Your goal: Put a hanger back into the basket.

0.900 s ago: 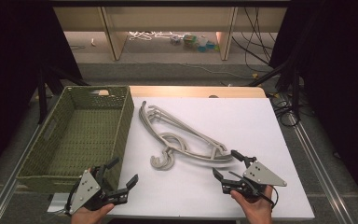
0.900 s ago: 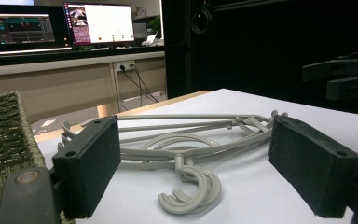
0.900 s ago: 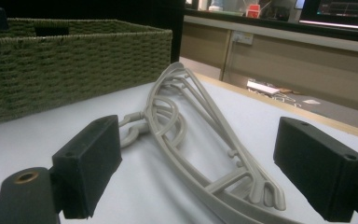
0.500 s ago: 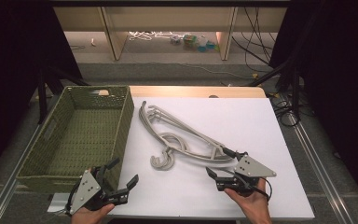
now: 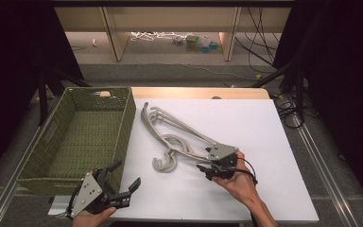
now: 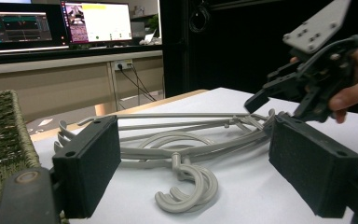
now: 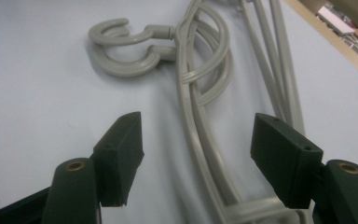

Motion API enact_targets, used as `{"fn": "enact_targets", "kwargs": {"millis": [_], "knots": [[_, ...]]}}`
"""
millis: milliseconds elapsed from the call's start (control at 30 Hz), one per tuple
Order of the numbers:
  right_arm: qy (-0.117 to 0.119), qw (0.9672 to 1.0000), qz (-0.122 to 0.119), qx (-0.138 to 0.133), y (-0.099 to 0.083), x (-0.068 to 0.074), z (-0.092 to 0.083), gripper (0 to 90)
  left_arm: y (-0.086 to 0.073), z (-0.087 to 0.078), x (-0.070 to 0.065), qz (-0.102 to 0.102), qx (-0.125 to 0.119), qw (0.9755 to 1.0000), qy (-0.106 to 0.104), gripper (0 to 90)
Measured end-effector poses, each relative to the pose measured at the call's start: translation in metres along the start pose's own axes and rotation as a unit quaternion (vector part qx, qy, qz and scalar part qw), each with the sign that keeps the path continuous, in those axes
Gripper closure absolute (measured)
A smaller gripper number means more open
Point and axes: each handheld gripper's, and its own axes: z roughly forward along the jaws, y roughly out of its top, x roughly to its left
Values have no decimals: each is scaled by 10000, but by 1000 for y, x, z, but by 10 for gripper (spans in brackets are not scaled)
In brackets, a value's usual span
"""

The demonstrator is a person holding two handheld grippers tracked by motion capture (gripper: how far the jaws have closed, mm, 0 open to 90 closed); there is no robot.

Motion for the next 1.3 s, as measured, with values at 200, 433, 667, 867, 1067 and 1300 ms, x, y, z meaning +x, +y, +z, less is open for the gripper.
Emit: {"fn": "enact_targets", "kwargs": {"millis": [200, 433, 667, 867, 1067, 1300], "knots": [[130, 9989, -246, 367, 8, -2, 26, 372, 0, 0, 0, -42, -4, 10000, 10, 163], [212, 9969, -469, 595, 12, 0, 42, 457, 0, 0, 0, -3, 21, 10000, -8, 163], [174, 9947, -652, 772, 11, -3, 49, 545, 0, 0, -1, -37, 29, 10000, -12, 163], [139, 9919, -923, 866, 11, -4, 52, 670, 0, 0, -1, -17, 17, 10000, -26, 163], [105, 9889, -1138, 948, 12, -5, 50, 760, 0, 0, -1, -29, 25, 10000, -29, 163], [109, 9858, -1365, 971, 18, -6, 41, 810, 0, 0, -1, -19, 21, 10000, -36, 163]]}}
